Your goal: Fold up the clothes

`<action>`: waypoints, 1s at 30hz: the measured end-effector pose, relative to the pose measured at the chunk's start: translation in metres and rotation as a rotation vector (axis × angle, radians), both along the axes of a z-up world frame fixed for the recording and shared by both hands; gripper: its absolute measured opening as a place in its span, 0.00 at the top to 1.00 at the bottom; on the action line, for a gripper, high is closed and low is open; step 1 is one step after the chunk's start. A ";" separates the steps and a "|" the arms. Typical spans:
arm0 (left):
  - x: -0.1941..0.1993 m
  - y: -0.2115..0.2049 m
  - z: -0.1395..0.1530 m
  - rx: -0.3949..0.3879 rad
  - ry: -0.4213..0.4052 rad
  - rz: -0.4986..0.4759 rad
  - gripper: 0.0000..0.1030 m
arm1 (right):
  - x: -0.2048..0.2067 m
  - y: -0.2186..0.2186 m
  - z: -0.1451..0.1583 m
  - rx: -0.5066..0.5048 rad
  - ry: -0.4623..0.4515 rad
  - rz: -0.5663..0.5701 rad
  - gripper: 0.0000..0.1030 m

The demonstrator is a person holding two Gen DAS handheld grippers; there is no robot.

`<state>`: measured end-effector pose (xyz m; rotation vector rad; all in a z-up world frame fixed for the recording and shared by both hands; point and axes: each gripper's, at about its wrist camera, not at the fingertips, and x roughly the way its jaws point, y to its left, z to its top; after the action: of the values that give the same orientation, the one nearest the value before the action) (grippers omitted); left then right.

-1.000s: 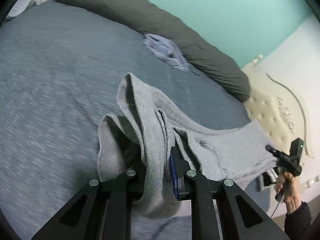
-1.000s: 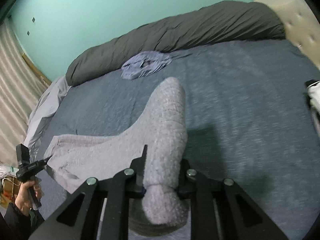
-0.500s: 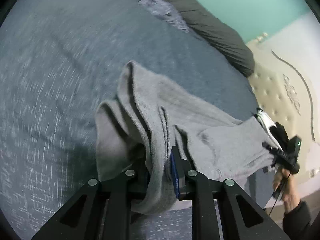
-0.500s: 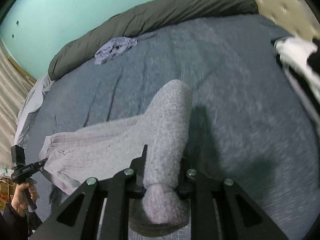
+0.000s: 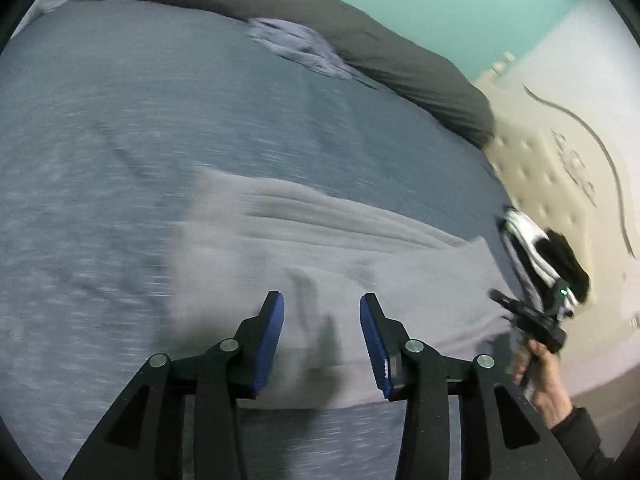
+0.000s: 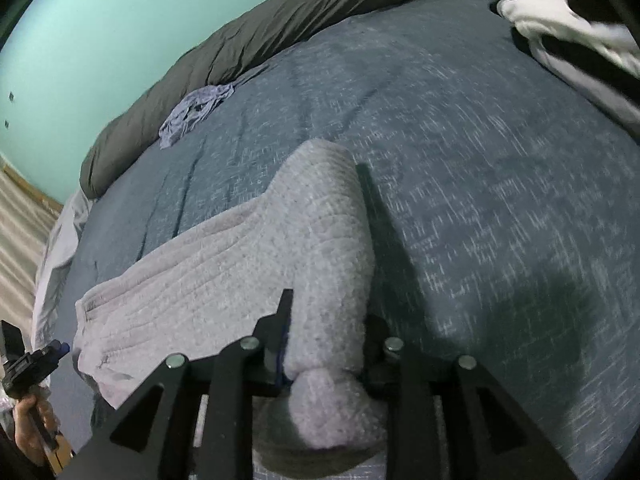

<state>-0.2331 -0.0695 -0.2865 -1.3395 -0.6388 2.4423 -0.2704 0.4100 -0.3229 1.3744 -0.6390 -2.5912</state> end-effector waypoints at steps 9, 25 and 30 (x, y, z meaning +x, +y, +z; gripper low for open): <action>-0.045 0.118 -0.027 -0.019 -0.042 -0.114 0.58 | 0.025 0.014 0.000 -0.020 0.038 -0.171 0.40; -0.033 0.168 -0.055 -0.162 -0.075 -0.145 0.58 | 0.047 -0.012 0.054 -0.023 0.260 -0.120 0.37; -0.022 0.147 -0.038 -0.147 -0.053 -0.115 0.58 | 0.046 -0.062 0.054 -0.107 0.275 0.083 0.51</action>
<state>-0.2547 0.0779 -0.3247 -1.4577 -0.3882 2.4083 -0.2246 0.3485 -0.2691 0.9681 -0.6499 -2.5727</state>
